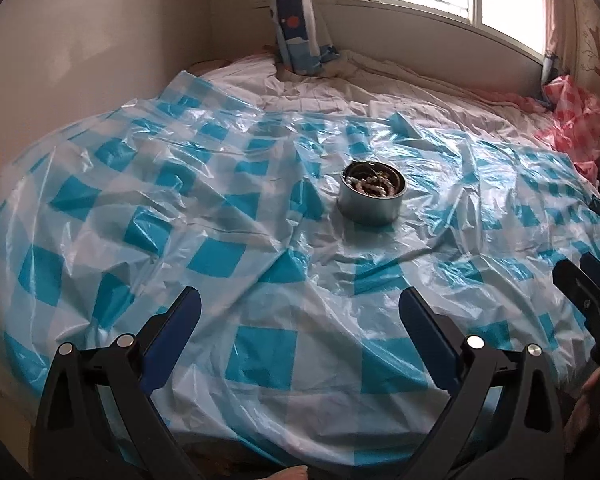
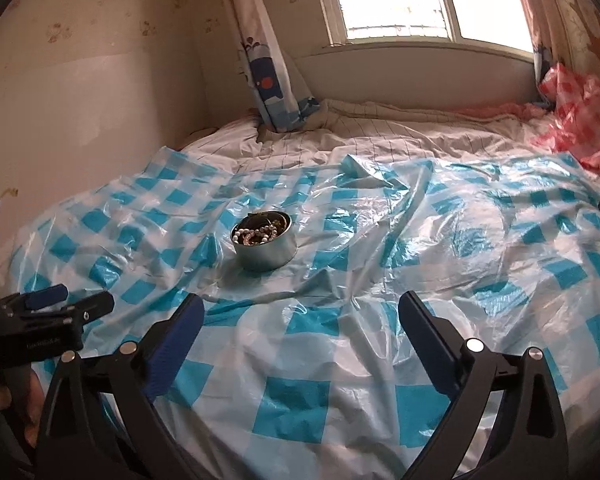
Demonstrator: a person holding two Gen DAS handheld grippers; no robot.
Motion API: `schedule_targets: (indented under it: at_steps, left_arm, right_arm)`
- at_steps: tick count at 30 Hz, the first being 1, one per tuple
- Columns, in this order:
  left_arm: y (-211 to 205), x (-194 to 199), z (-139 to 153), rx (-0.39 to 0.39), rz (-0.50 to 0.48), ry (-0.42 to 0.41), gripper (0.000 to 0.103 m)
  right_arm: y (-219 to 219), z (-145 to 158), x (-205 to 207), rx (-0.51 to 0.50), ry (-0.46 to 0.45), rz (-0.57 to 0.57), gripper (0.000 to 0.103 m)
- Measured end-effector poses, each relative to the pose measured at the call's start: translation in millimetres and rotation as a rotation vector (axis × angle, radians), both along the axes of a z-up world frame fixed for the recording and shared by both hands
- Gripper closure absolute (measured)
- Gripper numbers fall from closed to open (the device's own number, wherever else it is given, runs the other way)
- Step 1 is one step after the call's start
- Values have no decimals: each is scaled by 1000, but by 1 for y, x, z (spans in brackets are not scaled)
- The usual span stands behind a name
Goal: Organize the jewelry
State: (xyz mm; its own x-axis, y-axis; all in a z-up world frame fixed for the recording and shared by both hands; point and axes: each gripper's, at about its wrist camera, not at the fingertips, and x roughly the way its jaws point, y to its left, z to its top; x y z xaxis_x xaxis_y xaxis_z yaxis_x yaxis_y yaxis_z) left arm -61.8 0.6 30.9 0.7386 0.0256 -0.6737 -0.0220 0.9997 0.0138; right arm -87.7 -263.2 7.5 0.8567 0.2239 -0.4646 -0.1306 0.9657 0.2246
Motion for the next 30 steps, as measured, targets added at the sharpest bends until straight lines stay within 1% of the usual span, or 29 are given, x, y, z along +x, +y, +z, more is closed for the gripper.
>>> schedule_targets:
  at_steps: [4,9,16,23,30]
  left_arm:
    - [-1,-9,0,-31,-12,-8,8]
    - [-12,-6,-4,16,-25,2,8]
    - [-9,-4,-6,-1,-25,16,8]
    - [-9,-3,-7,11,-26,18,8]
    - [-10,-3,-9,17,-25,20,8]
  right_arm:
    - [-3,1,-9,-8,6,-18,9]
    - [-4,-3,-7,-4,38,-8,8]
    - [-3,-6,-2,-2,68,-2,8]
    - [3,-7,-1,-34,76,7,8]
    - [4,-7,-1,-35,76,6,8]
